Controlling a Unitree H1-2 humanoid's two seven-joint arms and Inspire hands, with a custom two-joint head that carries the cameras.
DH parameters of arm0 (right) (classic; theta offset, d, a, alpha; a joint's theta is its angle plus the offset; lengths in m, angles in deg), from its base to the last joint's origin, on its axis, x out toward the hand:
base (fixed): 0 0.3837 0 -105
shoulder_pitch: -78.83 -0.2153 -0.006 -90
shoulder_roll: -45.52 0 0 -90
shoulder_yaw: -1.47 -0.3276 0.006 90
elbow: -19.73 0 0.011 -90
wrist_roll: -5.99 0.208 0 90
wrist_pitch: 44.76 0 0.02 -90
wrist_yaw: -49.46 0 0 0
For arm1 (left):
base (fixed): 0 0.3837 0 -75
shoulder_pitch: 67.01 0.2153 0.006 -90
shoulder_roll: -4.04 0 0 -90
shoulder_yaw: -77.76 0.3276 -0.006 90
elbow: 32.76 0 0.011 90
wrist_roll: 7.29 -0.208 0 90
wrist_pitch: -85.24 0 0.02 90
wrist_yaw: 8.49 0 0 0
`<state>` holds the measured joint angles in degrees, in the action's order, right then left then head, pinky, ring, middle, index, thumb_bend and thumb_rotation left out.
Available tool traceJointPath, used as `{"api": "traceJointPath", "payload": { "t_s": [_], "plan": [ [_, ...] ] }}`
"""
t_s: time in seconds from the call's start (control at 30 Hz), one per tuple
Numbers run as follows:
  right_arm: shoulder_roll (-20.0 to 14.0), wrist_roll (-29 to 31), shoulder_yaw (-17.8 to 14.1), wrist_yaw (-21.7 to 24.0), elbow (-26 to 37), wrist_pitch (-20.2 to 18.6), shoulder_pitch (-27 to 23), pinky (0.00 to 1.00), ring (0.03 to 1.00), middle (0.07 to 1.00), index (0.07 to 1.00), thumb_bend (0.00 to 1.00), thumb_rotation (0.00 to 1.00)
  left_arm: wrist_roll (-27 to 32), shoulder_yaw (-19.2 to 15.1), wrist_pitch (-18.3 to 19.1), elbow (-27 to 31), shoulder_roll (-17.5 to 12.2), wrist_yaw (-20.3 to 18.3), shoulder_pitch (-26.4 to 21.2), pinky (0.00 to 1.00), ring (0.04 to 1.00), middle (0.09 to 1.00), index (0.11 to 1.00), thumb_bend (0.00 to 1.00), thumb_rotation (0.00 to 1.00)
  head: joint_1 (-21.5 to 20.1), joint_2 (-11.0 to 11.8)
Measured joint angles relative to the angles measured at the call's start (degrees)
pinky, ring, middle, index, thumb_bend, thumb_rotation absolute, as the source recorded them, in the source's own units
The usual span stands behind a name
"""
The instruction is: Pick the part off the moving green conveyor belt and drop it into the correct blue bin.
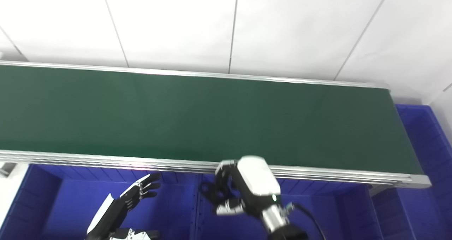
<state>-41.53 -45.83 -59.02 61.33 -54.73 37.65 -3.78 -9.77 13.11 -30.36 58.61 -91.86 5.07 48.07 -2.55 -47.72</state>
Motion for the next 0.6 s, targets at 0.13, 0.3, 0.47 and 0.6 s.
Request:
{"api": "traceJointPath", "payload": {
  "t_s": [0.13, 0.3, 0.47, 0.6],
  "plan": [
    [-0.47, -0.55, 0.02, -2.57, -3.22, 0.43, 2.6, 0.23, 0.402, 0.495, 0.489, 0.52, 0.0, 0.45, -2.04, 0.0, 0.55, 0.7, -2.34, 0.39, 0.79, 0.849, 0.898, 0.874, 0.66, 0.38, 0.09, -0.96],
    [-0.39, -0.73, 0.01, -5.02, -10.04, 0.59, 3.19, 0.2, 0.404, 0.5, 0.49, 0.52, 0.0, 1.03, -3.86, 0.0, 1.21, 2.05, -4.72, 0.86, 0.79, 0.849, 0.898, 0.873, 0.66, 0.36, 0.44, -1.49],
    [0.98, -0.61, -0.31, -7.34, -16.42, 0.46, 3.03, 0.41, 0.536, 0.632, 0.627, 0.57, 0.0, 1.13, -6.05, 0.0, 1.54, 2.63, -7.14, 1.64, 0.79, 0.85, 0.903, 0.876, 0.66, 0.36, 0.87, -1.84],
    [2.96, 1.13, -1.11, -8.51, -17.63, 0.4, 3.14, 0.65, 0.765, 0.818, 0.807, 0.6, 0.04, 1.18, -7.78, 0.0, 1.67, 3.66, -9.45, 2.25, 0.79, 0.849, 0.901, 0.871, 0.66, 0.35, 0.7, -1.93]
  ]
}}
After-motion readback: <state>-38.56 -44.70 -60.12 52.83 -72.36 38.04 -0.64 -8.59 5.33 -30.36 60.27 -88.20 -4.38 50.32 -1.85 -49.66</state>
